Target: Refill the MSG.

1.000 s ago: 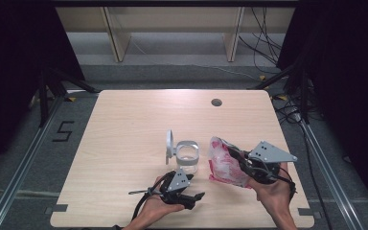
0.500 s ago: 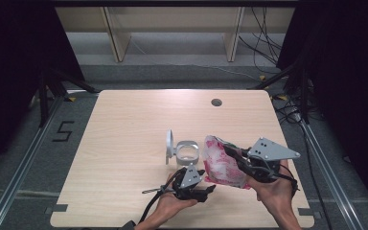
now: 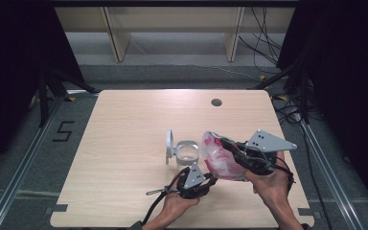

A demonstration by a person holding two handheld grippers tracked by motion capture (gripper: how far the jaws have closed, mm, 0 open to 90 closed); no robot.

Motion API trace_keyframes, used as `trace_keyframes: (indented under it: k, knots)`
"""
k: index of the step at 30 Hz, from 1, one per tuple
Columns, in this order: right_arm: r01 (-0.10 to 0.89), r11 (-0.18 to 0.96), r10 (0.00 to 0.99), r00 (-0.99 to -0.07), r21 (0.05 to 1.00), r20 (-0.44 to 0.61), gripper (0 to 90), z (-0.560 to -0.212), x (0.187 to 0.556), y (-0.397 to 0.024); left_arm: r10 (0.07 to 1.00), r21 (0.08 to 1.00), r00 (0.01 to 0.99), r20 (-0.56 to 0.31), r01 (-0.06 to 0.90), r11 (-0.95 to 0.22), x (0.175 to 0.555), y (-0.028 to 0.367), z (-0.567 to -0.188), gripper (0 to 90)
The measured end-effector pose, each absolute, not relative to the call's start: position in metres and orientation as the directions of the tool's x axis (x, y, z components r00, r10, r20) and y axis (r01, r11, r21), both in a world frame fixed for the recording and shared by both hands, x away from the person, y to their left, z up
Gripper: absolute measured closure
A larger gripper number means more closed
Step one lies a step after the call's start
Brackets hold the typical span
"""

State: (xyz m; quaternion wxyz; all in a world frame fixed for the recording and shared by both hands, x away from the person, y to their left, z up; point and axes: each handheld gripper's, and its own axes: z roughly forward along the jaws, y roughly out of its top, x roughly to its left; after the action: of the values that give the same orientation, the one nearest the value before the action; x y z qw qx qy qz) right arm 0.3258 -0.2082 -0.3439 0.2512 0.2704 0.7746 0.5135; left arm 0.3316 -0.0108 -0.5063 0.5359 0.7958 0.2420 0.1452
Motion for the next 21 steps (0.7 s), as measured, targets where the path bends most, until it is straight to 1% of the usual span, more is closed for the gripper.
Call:
trace_keyframes:
  k: [1,2,3,6,7,8,9,10,12,14,15,17,19,21]
  knots:
    - [0.167,0.330,0.684,-0.721,0.929,-0.113,90.0,-0.342,0.326,-0.208,0.540,0.924,0.841,-0.026,0.226,-0.307,0.332,-0.011,-0.505,76.6]
    - [0.183,0.316,0.683,-0.725,0.931,-0.089,90.0,-0.341,0.327,-0.206,0.541,0.926,0.841,-0.015,0.216,-0.311,0.332,-0.012,-0.504,77.1]
    - [0.166,0.329,0.683,-0.721,0.930,-0.113,90.0,-0.339,0.329,-0.208,0.543,0.929,0.840,-0.008,0.207,-0.306,0.333,-0.013,-0.502,77.4]
    - [0.161,0.316,0.686,-0.720,0.935,-0.108,90.0,-0.334,0.334,-0.207,0.561,0.932,0.827,-0.051,0.241,-0.269,0.334,-0.013,-0.500,77.9]
    - [0.163,0.306,0.684,-0.723,0.938,-0.098,90.0,-0.333,0.335,-0.206,0.562,0.939,0.825,-0.053,0.233,-0.254,0.332,-0.015,-0.500,78.0]
    - [0.152,0.309,0.687,-0.719,0.939,-0.110,90.0,-0.331,0.337,-0.205,0.568,0.940,0.821,-0.051,0.231,-0.250,0.330,-0.016,-0.499,78.5]
    - [0.166,0.297,0.683,-0.725,0.940,-0.087,90.0,-0.331,0.338,-0.203,0.568,0.940,0.821,-0.060,0.237,-0.243,0.329,-0.017,-0.499,78.6]
    - [0.176,0.287,0.684,-0.726,0.942,-0.073,90.0,-0.330,0.339,-0.202,0.566,0.943,0.819,-0.094,0.255,-0.214,0.329,-0.019,-0.499,78.7]
    - [0.153,0.307,0.686,-0.720,0.939,-0.107,90.0,-0.329,0.342,-0.200,0.576,0.947,0.814,-0.074,0.239,-0.216,0.328,-0.020,-0.500,78.9]
    - [0.177,0.299,0.688,-0.721,0.938,-0.083,90.0,-0.329,0.343,-0.195,0.600,0.945,0.798,-0.051,0.232,-0.229,0.328,-0.023,-0.500,79.2]
    - [0.157,0.302,0.687,-0.719,0.940,-0.101,90.0,-0.329,0.346,-0.194,0.605,0.948,0.793,-0.075,0.246,-0.204,0.328,-0.024,-0.502,79.2]
    - [0.165,0.296,0.687,-0.721,0.941,-0.089,90.0,-0.331,0.348,-0.190,0.604,0.949,0.790,-0.103,0.260,-0.178,0.327,-0.024,-0.504,79.3]
    - [0.162,0.291,0.686,-0.722,0.943,-0.088,90.0,-0.331,0.351,-0.186,0.620,0.952,0.778,-0.097,0.254,-0.170,0.325,-0.025,-0.506,79.4]
    - [0.169,0.295,0.687,-0.722,0.940,-0.086,90.0,-0.332,0.353,-0.183,0.631,0.953,0.768,-0.111,0.264,-0.153,0.325,-0.025,-0.507,79.5]
